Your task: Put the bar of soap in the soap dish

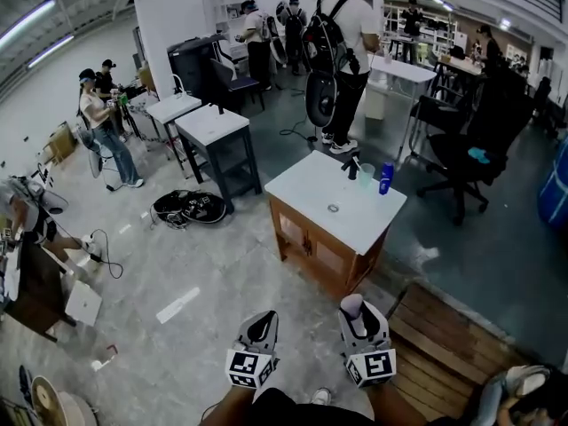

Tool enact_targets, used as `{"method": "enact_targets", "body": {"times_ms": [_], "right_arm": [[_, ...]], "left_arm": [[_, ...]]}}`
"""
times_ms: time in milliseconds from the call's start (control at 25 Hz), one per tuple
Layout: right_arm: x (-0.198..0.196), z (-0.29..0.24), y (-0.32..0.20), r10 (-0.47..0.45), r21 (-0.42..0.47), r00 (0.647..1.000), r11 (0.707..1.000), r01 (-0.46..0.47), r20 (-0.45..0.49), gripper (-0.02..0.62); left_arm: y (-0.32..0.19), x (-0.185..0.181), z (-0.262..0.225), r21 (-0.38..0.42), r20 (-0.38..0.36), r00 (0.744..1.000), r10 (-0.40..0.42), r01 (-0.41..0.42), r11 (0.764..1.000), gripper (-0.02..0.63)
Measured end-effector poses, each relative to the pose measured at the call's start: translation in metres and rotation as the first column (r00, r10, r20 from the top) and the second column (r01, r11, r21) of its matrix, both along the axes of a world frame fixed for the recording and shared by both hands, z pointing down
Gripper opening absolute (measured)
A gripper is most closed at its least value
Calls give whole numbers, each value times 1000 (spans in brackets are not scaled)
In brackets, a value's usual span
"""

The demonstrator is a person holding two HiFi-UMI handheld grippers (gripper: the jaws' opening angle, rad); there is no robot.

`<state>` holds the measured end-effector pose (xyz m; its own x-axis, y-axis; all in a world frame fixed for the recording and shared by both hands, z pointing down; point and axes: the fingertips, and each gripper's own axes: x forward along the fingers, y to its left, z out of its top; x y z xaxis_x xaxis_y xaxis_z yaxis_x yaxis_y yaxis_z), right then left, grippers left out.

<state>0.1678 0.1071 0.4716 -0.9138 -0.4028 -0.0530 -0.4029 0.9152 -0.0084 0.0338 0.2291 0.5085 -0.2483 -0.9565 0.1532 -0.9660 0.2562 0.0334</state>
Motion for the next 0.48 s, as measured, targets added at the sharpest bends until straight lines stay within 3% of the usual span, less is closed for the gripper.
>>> {"method": "enact_targets", "body": {"times_ms": [200,480], "right_arm": [[-18,-3,-29,6,3,1000,1000,-6,8,201],[-64,-12,-69,28,-33,999,999,-26,45,201]], "left_arm": [[-26,-14,-2,10,-3,1000,10,-10,1000,20],[-68,-63,3,9,11,999,52,-52,999,20]]}}
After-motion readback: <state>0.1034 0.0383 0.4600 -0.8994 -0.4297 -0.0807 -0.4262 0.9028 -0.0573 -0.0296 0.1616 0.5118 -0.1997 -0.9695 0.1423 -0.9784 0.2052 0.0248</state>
